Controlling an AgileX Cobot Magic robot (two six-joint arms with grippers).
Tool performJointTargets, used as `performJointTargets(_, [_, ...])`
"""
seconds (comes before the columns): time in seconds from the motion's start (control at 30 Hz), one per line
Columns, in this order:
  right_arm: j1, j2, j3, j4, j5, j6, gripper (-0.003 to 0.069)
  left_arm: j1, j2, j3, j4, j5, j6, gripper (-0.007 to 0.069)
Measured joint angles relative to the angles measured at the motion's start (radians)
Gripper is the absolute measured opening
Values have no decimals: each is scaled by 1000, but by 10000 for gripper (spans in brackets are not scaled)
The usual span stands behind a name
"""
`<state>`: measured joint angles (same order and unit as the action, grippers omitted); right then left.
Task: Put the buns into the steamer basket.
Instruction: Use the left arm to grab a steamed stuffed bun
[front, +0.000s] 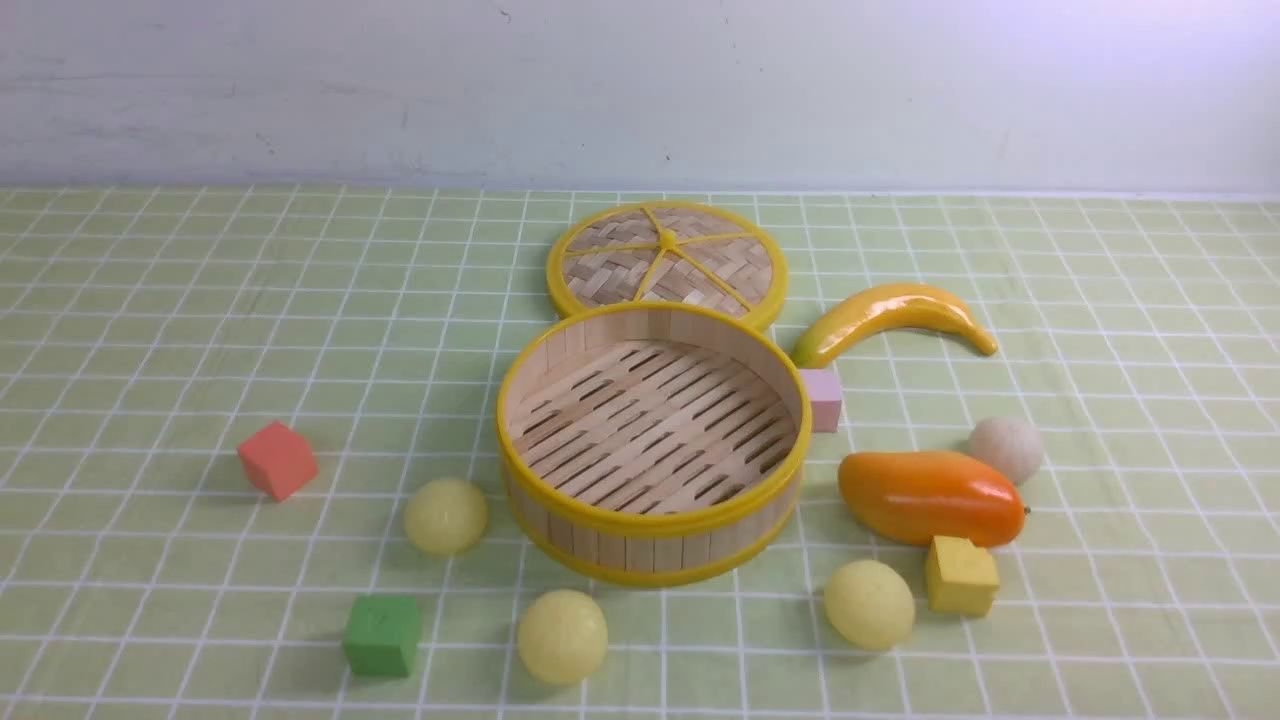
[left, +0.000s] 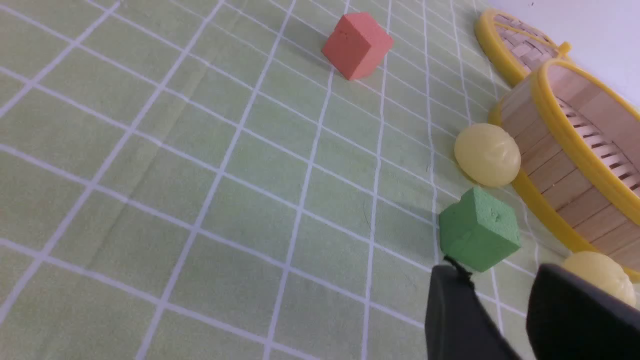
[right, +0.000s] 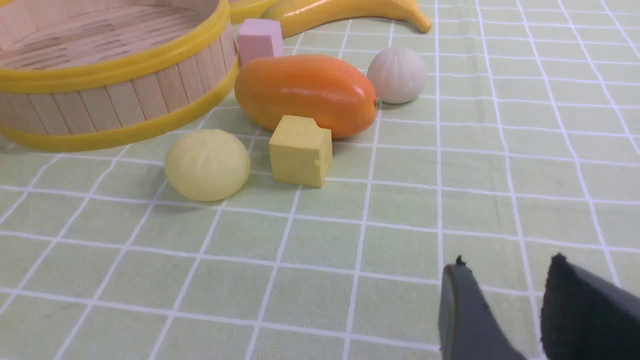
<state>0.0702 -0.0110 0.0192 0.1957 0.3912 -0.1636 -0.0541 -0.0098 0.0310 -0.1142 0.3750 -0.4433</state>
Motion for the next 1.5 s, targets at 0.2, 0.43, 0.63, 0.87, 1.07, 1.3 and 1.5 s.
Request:
performJointTargets(0.2, [0,0,0,0,0,0,239,0,0,0,0,0,0,217])
performJointTargets(0.43, [0,0,0,0,0,0,239,0,0,0,0,-1,0,226])
performJointTargets(0.63, [0,0,0,0,0,0,239,0,0,0,0,-3,0,231])
performJointTargets(0.87, [0,0,0,0,0,0,239,0,0,0,-268,-182,-146,236])
performJointTargets(1.07, [0,0,0,0,0,0,239,0,0,-20,-370,-284,-160,206])
performJointTargets(1.3, [0,0,0,0,0,0,239,0,89,-347,-322,82,29,-6])
performJointTargets(1.5, [0,0,0,0,0,0,239,0,509,-674,-214,578,220,-13])
